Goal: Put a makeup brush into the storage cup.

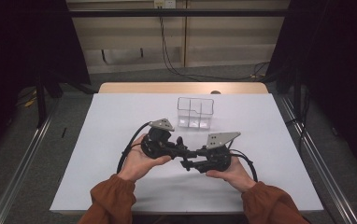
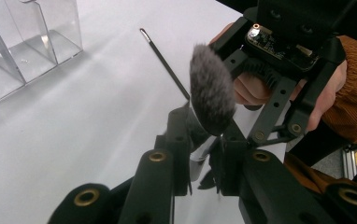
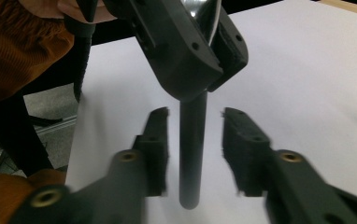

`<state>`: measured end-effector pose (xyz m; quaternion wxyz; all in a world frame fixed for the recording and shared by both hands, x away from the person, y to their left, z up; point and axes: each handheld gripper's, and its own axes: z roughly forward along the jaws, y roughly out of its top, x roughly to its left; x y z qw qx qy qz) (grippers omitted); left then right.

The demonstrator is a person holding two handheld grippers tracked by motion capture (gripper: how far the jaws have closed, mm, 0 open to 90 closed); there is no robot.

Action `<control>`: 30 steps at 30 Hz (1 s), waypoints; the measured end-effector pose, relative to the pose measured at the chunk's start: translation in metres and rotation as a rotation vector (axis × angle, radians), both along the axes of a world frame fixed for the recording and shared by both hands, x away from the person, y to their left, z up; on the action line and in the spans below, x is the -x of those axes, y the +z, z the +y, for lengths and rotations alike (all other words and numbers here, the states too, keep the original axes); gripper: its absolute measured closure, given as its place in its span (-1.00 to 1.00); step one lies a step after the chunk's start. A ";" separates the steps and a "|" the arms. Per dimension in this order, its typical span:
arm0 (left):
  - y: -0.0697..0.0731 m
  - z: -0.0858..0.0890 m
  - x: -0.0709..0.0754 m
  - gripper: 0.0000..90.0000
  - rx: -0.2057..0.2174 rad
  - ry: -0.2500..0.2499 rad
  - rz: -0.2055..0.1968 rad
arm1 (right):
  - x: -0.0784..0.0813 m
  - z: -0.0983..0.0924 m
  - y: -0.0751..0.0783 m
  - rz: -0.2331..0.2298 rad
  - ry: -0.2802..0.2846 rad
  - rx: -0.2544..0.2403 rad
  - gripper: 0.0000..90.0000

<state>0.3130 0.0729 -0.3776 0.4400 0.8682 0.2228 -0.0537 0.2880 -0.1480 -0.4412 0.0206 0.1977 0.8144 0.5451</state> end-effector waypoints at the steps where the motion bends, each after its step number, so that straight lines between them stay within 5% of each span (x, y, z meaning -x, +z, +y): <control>1: 0.000 0.000 0.000 0.76 -0.001 0.004 -0.002 | 0.000 0.000 0.000 0.002 -0.002 -0.004 0.49; 13: -0.003 -0.004 -0.002 0.76 0.008 0.018 0.003 | 0.001 -0.002 0.000 -0.006 -0.023 -0.019 0.76; 30: -0.005 -0.004 -0.002 0.74 0.049 0.025 -0.016 | 0.001 -0.005 0.002 -0.021 -0.035 -0.023 0.78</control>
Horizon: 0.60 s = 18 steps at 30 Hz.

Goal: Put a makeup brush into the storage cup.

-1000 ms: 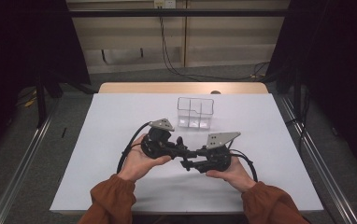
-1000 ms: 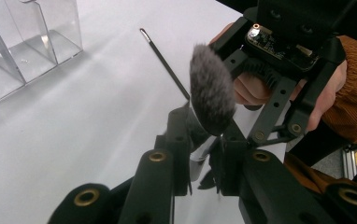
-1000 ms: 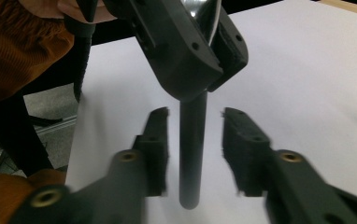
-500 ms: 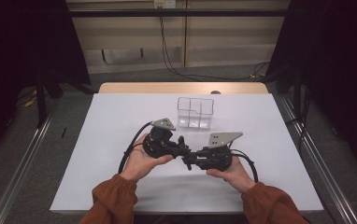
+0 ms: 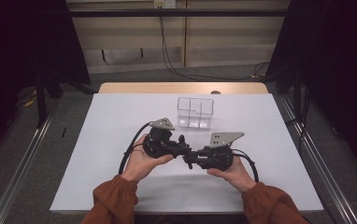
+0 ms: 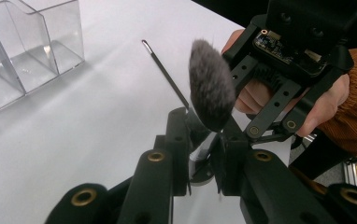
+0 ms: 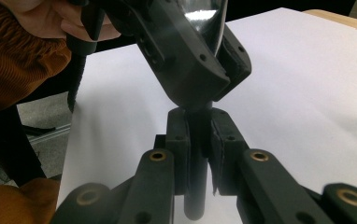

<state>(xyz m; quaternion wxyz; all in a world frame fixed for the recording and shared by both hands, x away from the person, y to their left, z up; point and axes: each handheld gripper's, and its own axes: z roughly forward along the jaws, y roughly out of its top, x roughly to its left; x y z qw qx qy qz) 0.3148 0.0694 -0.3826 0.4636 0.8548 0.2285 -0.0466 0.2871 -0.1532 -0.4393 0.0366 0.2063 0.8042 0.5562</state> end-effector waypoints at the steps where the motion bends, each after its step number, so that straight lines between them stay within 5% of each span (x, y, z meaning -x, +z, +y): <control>1: 0.000 0.000 0.001 0.69 0.004 -0.015 -0.022 | 0.000 0.000 0.000 0.001 0.000 0.001 0.78; 18: -0.001 0.003 0.002 0.02 0.008 0.049 -0.087 | -0.002 -0.006 0.001 -0.010 -0.037 0.002 0.78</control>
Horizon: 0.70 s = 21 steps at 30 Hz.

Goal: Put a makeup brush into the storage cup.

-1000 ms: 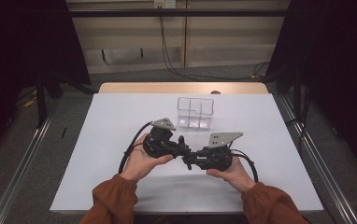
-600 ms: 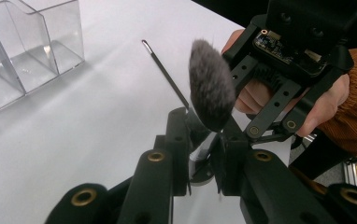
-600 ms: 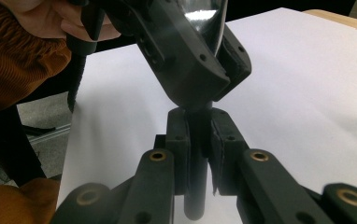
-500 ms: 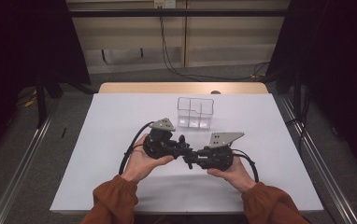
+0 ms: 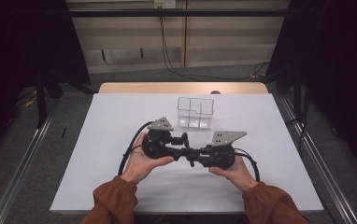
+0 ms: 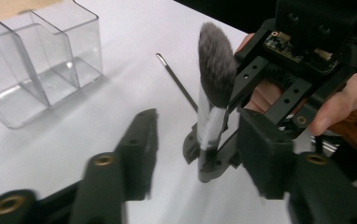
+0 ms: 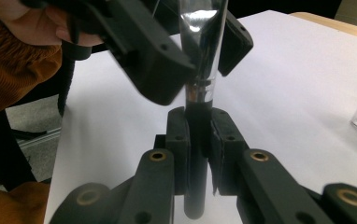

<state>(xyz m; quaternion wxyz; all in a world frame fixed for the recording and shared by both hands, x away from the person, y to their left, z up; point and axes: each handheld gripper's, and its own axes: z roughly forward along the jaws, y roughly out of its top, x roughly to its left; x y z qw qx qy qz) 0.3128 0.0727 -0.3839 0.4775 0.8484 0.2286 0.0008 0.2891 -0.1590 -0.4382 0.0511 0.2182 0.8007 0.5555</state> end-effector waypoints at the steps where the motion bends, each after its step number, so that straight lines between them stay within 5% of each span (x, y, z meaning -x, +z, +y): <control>1: 0.000 0.001 0.000 0.00 0.001 0.003 0.000 | 0.000 0.000 0.000 -0.001 -0.001 0.001 0.78; 8: -0.002 0.006 0.005 -0.27 0.044 0.044 -0.038 | 0.000 -0.003 0.002 -0.007 -0.017 -0.003 0.78; 21: -0.007 0.037 0.007 -0.80 0.047 0.187 -0.085 | 0.000 -0.009 0.002 -0.007 -0.042 -0.005 0.78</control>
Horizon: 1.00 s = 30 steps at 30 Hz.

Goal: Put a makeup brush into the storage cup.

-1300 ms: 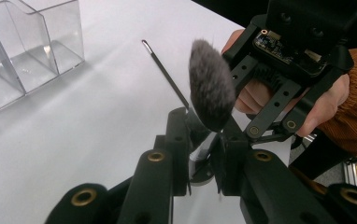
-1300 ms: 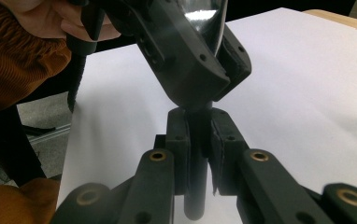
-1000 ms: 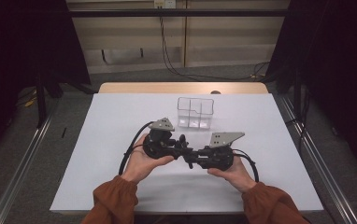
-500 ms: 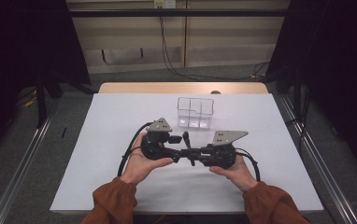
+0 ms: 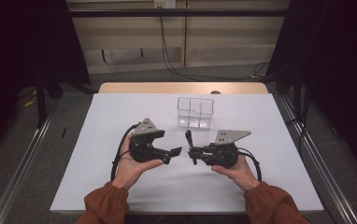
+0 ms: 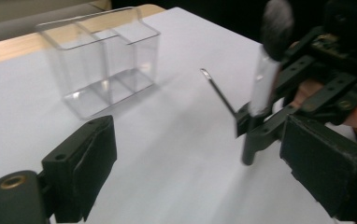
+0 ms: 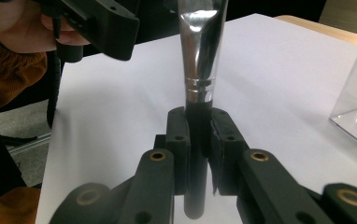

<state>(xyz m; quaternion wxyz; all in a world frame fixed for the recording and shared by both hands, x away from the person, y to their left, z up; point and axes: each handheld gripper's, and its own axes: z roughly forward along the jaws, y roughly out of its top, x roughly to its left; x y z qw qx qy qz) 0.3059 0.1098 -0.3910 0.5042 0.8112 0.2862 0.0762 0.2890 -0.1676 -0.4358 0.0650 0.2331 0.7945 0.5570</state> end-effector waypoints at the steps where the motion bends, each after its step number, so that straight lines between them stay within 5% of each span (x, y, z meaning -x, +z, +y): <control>1: -0.002 0.004 0.000 -0.83 0.006 0.009 0.006 | 0.000 -0.001 0.000 0.000 -0.003 -0.003 0.78; 5: -0.006 0.016 0.000 -0.88 0.015 0.031 0.013 | 0.000 -0.005 0.002 -0.004 -0.018 -0.008 0.78; 8: -0.008 0.025 0.003 -0.90 0.014 0.003 -0.042 | 0.000 -0.007 0.002 -0.003 -0.024 -0.007 0.78; 14: -0.010 0.038 0.009 -0.92 0.018 -0.001 -0.053 | 0.000 -0.010 0.003 -0.004 -0.035 -0.010 0.78; 30: -0.016 0.066 0.021 -0.95 0.015 0.107 -0.088 | -0.006 -0.017 0.009 -0.019 -0.086 -0.026 0.78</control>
